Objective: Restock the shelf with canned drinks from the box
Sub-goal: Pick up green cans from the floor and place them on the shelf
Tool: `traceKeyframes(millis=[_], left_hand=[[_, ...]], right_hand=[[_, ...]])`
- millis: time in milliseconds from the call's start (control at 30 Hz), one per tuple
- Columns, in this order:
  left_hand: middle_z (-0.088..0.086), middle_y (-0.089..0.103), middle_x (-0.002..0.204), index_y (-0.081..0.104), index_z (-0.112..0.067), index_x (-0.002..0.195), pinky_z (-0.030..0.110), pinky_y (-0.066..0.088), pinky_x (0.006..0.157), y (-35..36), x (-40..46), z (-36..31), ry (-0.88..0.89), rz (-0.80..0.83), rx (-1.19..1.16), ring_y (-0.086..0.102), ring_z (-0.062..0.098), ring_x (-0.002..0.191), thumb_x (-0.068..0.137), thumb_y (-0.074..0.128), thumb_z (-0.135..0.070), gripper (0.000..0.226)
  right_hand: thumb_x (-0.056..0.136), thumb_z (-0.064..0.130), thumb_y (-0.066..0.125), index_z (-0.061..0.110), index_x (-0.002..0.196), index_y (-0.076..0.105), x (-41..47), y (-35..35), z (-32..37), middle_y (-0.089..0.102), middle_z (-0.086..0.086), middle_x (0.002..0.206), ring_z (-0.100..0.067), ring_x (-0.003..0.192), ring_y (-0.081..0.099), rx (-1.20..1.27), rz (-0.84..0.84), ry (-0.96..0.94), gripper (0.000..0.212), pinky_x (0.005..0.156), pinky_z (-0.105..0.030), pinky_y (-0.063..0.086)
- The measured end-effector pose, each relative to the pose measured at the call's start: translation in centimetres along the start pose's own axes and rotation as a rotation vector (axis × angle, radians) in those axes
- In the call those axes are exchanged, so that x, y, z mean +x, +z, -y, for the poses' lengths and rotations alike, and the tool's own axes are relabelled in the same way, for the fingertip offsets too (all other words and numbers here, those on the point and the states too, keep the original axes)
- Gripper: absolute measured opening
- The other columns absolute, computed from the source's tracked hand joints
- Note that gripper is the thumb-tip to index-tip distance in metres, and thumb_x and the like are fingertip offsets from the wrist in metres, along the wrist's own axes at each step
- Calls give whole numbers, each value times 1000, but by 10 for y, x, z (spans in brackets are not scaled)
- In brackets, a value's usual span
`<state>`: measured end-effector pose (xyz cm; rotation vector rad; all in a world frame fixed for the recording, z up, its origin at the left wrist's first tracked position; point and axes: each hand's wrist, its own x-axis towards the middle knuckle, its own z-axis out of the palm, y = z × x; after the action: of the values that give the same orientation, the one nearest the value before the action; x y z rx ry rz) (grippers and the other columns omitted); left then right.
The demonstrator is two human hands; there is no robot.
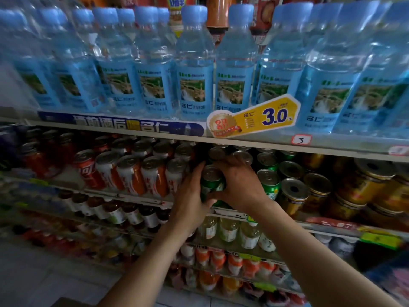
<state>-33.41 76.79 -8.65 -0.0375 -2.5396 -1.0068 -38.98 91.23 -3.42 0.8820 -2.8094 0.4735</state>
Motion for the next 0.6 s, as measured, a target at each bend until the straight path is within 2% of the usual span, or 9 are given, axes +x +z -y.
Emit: traceKeyframes(millis=[67,167,233,333,400,467,533,600], left_hand=[[4,46,145,34,-20,148,36,40,109,1,0,-2,-6,6,16,42,22,134,76,80,-14,85],[2,48,143,37,-22,147,38,43,108,-2,1,-4,-38,18,-16,44,20,133,77,81,-16,83],[3,44,145,35,-22,148,41,42,109,-3,2,-9,-26,24,43,41,21,135,76,81,-18,86],[3,31,150,31,-23,147,39,39,111,-3,2,-21,-2,12,188,36,23,137,66,87,-33,99],[3,28,151,27,-23,149,36,36,112,-1,4,-30,11,0,234,33,22,140,61,86,-49,108],[4,24,155,22,-23,152,39,31,115,4,10,-34,42,33,325,24,25,144,62,80,-61,114],[4,17,159,16,-27,154,45,26,119,9,18,-36,94,104,431,15,29,148,61,78,-66,119],[2,16,160,10,-34,154,51,27,118,14,26,-36,126,178,540,15,32,147,60,78,-66,120]], right_hand=[[71,55,76,28,140,47,-1,-1,-2,42,0,143,-28,130,39,-16,11,-19,79,104,-39,40],[79,55,70,28,148,35,-7,-7,-8,32,1,148,-26,138,31,42,13,-53,82,109,-42,40],[77,54,73,29,152,25,-21,-20,-19,29,1,150,-24,142,26,39,-27,-65,93,111,-40,39],[67,55,79,31,151,21,-46,-37,-44,30,3,149,-23,143,26,-48,-77,-11,105,111,-41,40],[62,58,82,32,152,13,-52,-40,-61,22,3,155,-24,146,19,-41,-15,83,116,114,-43,36],[60,57,85,34,154,1,-50,-38,-72,9,4,161,-24,150,9,-53,69,123,128,115,-44,31],[59,50,88,36,154,-6,-45,-33,-77,0,3,163,-25,152,1,-51,119,110,135,115,-47,31],[59,41,91,36,154,-9,-41,-30,-79,-4,1,163,-26,152,-5,-73,153,95,138,114,-49,35]])
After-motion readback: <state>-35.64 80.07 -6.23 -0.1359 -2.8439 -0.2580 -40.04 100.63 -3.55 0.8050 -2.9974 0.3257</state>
